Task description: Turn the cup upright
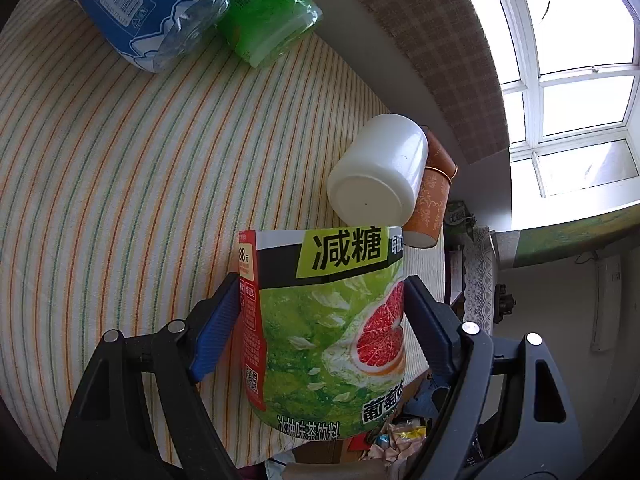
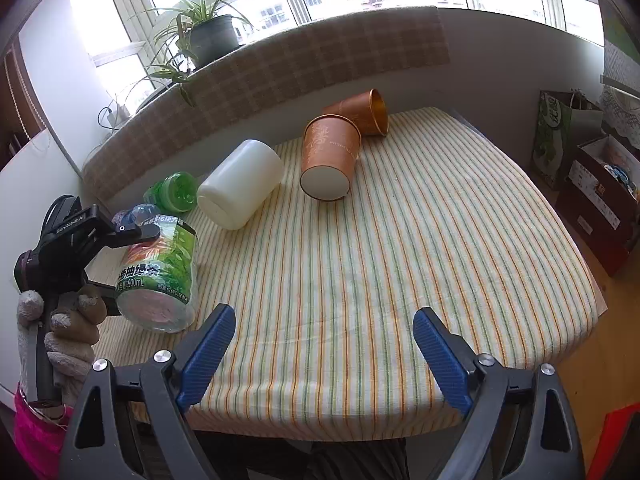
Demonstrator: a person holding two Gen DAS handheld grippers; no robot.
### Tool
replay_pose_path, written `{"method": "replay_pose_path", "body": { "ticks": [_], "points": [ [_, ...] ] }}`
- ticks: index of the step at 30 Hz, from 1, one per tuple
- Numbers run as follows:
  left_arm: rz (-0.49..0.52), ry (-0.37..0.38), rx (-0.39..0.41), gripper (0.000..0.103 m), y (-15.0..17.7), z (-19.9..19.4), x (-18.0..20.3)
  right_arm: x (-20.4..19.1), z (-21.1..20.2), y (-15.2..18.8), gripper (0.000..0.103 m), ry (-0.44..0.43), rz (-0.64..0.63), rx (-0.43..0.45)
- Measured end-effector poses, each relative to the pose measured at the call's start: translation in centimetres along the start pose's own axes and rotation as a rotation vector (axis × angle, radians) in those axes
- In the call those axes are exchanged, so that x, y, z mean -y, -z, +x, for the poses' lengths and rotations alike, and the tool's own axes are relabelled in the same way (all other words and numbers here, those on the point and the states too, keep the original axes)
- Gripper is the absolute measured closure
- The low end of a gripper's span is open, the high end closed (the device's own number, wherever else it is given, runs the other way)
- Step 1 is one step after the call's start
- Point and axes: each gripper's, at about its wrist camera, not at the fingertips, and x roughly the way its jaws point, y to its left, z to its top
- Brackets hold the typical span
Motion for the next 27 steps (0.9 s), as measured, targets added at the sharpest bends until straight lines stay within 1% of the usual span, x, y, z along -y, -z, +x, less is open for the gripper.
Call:
{"method": "replay_pose_path", "body": {
  "ticks": [6, 12, 19, 27],
  "points": [
    [0.138, -0.077, 0.078, 0.021, 0.9, -1.1, 2.4, -0.1, 0.1, -0.1, 0.011, -0.001, -0.005, -0.001],
    [0.250, -0.138, 0.147, 0.021, 1.8, -2.0, 4.1, -0.4, 0.0, 0.0, 0.011, -0.005, -0.012, 0.001],
    [0.422, -0.246, 0.262, 0.021, 2.9, -2.8, 6.1, -0.6, -0.1, 0.0, 0.011, -0.006, -0.015, 0.004],
    [0.491, -0.329, 0.329, 0.021, 1.7, -1.7, 6.1, -0.5, -0.3, 0.2, 0.011, 0.000, -0.012, 0.003]
  ]
}}
